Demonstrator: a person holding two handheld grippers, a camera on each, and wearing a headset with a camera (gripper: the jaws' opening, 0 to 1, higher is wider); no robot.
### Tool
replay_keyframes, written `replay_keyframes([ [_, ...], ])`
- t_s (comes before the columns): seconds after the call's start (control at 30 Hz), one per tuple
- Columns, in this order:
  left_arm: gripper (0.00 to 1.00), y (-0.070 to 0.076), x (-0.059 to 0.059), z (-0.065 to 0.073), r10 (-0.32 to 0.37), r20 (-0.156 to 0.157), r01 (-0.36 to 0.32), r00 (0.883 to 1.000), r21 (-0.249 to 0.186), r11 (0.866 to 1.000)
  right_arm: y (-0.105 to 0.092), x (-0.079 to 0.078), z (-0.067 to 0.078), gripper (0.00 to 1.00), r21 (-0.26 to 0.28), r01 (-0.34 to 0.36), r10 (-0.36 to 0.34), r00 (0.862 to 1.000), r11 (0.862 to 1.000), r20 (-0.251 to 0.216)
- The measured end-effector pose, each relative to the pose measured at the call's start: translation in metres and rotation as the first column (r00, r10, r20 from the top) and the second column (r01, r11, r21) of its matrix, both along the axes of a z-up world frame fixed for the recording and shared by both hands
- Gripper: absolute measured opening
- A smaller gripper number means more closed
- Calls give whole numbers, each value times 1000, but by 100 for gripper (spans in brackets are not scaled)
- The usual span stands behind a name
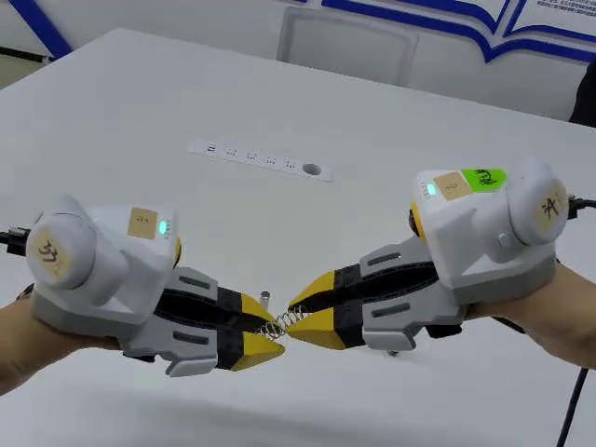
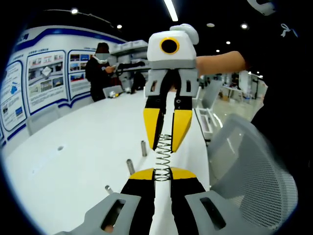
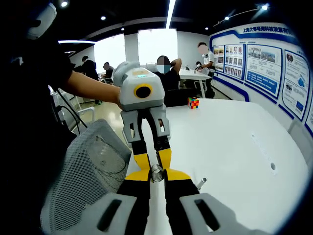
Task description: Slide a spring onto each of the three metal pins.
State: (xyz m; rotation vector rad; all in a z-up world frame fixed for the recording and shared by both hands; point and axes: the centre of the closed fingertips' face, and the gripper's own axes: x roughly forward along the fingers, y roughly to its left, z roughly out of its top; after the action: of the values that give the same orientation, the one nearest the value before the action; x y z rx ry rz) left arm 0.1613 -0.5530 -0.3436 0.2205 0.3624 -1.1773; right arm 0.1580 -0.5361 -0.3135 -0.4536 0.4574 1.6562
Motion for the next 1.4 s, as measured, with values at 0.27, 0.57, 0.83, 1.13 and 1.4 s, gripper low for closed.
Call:
replay_keyframes([
  [0.27,10,-1,2,2,6,0,-6,1000,-10,1000,8,1,8,11,44,42,-40,998,998,-58],
  [0.57,10,-1,3,1,13,-1,-13,1000,-8,1000,17,0,10,11,60,44,-41,998,997,-56],
  [0.83,11,5,6,2,33,31,-33,999,-2,999,24,4,10,11,63,57,-54,997,996,-52],
  [1.13,33,29,12,-4,115,20,-115,993,23,993,28,21,21,11,63,70,-69,997,996,-21],
  [1.4,48,60,27,1,241,24,-241,970,-8,970,31,50,16,11,41,147,-147,989,988,12],
])
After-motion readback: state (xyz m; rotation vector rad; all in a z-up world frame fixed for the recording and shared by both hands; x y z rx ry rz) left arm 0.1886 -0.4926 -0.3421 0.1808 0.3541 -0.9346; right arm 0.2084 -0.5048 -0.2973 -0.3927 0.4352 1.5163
